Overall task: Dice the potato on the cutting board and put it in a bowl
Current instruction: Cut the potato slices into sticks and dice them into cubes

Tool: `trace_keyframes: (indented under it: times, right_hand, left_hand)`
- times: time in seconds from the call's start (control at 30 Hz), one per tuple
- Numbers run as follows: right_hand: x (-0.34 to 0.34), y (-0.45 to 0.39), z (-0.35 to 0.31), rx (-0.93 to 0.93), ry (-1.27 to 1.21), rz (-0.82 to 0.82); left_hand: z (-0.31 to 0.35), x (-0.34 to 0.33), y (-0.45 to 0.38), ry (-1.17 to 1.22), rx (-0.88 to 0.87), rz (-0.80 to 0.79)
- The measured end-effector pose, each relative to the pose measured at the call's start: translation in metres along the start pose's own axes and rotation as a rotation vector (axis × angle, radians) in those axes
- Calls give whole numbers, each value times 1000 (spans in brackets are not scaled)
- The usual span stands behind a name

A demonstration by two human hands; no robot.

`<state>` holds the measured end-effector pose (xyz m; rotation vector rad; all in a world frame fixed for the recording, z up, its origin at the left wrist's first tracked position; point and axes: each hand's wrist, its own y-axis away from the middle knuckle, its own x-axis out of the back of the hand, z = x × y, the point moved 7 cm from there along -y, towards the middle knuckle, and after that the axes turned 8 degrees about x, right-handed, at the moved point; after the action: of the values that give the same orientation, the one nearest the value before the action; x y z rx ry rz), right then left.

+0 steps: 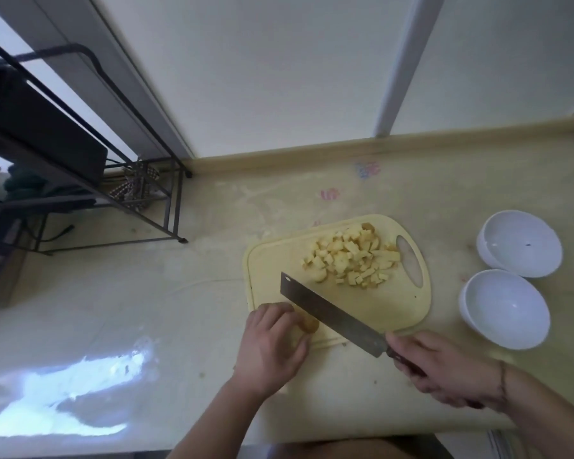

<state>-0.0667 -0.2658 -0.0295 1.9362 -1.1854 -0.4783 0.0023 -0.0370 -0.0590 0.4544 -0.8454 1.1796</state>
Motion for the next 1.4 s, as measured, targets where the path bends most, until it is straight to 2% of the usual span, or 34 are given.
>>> trace_keyframes:
  times: [0.23,0.47,0.73,0.87,1.0,1.4]
  right_hand:
    - [19,1,1,-2,-58,83]
    - [-2,-4,0,73,-92,73]
    - [-19,-6,6,115,-83,175]
    - [-30,-5,-2,258,167,266]
    - [-34,2,-4,315,294,323]
    - [-37,8,0,322,338,309]
  left_hand:
    - [-6,-12,-6,-56,40,-11]
    - [0,-12,0,-77,30,26]
    - [7,-13,-4,-41,-48,44]
    - [9,-13,-3,-11,-62,71]
    - [7,-12,-3,19,-49,71]
    - [4,-7,-3,74,-44,147]
